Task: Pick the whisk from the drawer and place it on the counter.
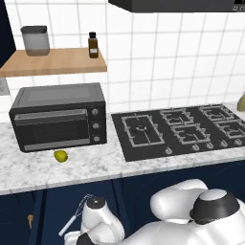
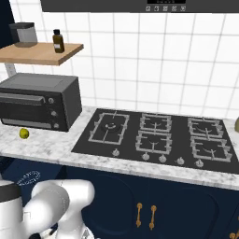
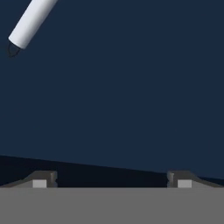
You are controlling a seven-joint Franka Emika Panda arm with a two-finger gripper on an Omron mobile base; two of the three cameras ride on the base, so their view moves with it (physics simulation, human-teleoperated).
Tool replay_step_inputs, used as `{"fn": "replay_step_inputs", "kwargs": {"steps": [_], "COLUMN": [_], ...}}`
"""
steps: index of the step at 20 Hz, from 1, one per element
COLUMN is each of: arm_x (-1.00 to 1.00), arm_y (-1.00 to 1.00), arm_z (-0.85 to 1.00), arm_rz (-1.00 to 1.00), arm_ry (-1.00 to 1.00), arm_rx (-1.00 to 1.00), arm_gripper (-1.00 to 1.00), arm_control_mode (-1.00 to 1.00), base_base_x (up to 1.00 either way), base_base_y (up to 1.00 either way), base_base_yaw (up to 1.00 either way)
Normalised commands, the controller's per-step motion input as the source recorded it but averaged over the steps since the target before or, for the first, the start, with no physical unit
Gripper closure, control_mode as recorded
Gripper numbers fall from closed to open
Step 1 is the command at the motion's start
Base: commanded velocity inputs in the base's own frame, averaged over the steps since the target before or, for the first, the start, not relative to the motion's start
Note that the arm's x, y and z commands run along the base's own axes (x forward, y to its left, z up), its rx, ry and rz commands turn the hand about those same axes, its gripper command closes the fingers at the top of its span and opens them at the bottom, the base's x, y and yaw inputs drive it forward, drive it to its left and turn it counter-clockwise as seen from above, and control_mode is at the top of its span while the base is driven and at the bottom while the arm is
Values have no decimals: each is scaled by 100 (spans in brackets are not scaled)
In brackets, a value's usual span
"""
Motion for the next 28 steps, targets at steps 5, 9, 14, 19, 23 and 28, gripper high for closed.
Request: {"fn": "replay_step_inputs", "kwargs": {"steps": [5,9,14,19,23,28], "arm_x": [-7,17,52,80,68,5], "arm_y": [5,0,0,7,27,44], "arm_z": [21,61,56,17,5,-18], "arm_rz": [-7,-12,-13,-19,-14,-3], "arm_ry": [0,-2,-7,-7,-7,-1], "arm_rx": [0,0,0,0,0,-2], "arm_gripper": [-100,-100,-100,-100,-100,-100], "arm_control_mode": [-100,-100,-100,-100,-100,-100], "base_base_x": [0,0,0,0,0,0], "base_base_y": [0,0,0,0,0,0], "base_base_yaw": [0,0,0,0,0,0]}}
